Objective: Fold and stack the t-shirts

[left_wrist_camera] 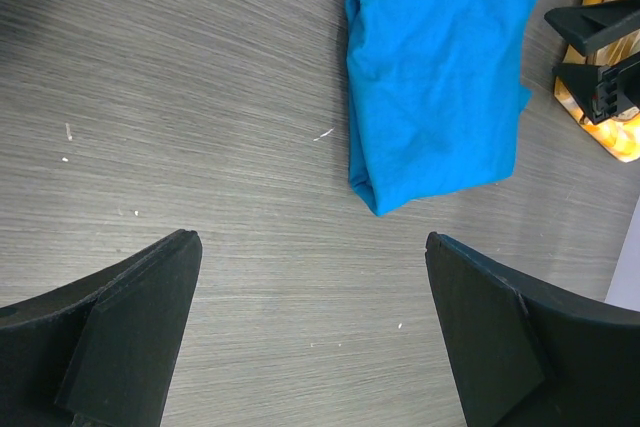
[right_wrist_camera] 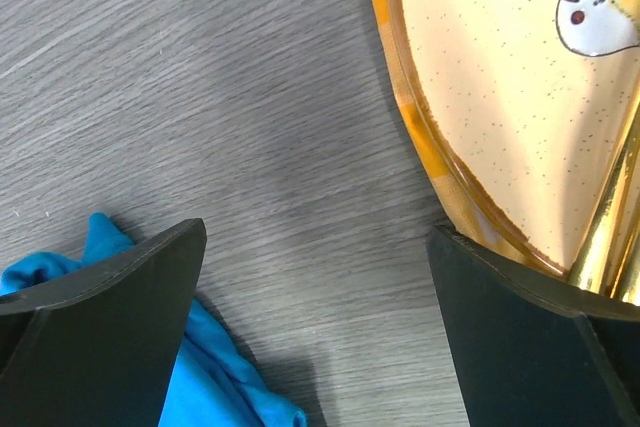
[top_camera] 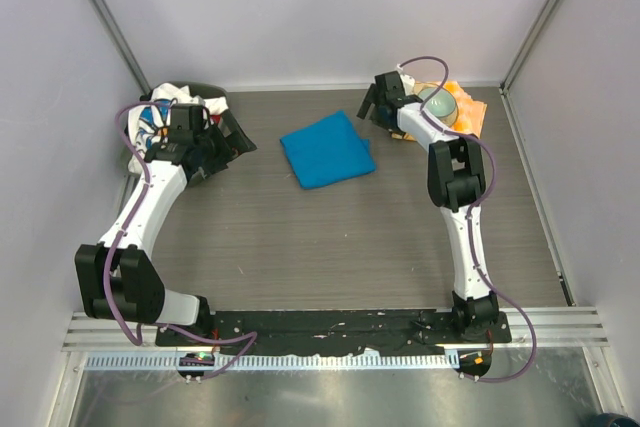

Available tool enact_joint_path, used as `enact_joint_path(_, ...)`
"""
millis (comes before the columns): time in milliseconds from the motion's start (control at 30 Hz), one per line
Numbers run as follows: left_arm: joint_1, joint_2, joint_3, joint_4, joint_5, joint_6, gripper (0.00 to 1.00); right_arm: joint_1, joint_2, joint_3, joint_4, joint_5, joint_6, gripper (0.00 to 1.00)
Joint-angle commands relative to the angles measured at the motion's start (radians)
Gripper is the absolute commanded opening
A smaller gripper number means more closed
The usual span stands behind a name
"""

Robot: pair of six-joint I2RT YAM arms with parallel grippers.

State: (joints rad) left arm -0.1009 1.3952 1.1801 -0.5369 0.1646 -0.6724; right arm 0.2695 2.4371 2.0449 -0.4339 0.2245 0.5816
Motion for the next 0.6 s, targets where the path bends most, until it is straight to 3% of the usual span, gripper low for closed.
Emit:
enact_joint_path(0, -0.003, -0.010, 0.027, 0.002, -0.005, 0.011, 1.00, -0.062, 0.000, -0.043, -0.037, 0.045, -0.015, 1.00)
enact_joint_path(567, -0.003, -0.012, 0.027, -0.008, -0.011, 0.020, 1.00, -0.184, 0.019, -0.026, -0.068, 0.094, -0.022, 1.00)
